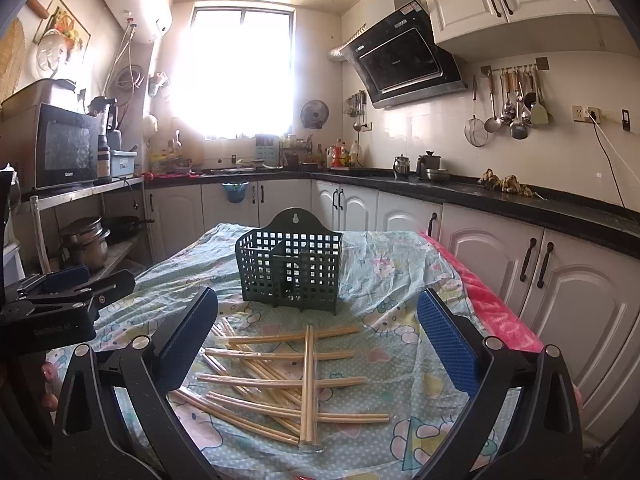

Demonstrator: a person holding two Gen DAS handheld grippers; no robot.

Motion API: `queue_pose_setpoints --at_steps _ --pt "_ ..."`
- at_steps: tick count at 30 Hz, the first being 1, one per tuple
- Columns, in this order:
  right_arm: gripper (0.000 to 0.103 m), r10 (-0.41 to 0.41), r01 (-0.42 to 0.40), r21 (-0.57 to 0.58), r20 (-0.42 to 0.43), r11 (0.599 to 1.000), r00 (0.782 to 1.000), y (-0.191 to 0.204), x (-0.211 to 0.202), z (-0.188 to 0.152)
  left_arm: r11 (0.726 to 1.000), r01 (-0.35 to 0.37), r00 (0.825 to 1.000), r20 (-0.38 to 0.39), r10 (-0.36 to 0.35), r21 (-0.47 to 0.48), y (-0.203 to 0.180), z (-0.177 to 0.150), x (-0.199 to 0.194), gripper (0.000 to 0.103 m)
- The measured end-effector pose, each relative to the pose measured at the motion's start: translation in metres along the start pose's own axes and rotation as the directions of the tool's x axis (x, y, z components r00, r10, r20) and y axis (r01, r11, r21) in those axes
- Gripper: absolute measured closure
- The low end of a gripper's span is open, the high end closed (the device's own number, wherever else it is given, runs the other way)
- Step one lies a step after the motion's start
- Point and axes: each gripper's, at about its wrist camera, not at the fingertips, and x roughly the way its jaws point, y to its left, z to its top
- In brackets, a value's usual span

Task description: Organize utensils

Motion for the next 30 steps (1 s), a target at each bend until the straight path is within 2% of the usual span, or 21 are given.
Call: queue_pose_setpoints --at_steps 7,15,22,30 --pt "0.006 0.007 -0.007 -0.01 -0.007 1.0 1.0 0.002 0.002 -0.002 1.0 0.002 1.0 0.0 -0.002 -0.009 0.002 0.0 0.0 0.01" --pt "0.006 0.04 -0.041 -0.022 -0.023 0.999 0.999 0.002 0.008 0.001 0.998 -0.001 0.999 -0.039 -0.002 -0.069 0.02 0.002 0.008 0.01" --pt "0.006 0.107 -0.11 -0.045 -0.075 0.993 0.991 0.008 0.02 0.002 0.992 -0.014 0.997 -0.073 0.005 -0.124 0.041 0.005 0.015 0.01" --pt "0.006 0.199 -0.211 -0.086 -0.132 0.974 0.971 0.024 0.037 0.009 0.983 -0.052 0.995 -0.098 0.036 -0.174 0.065 0.012 0.022 0.01"
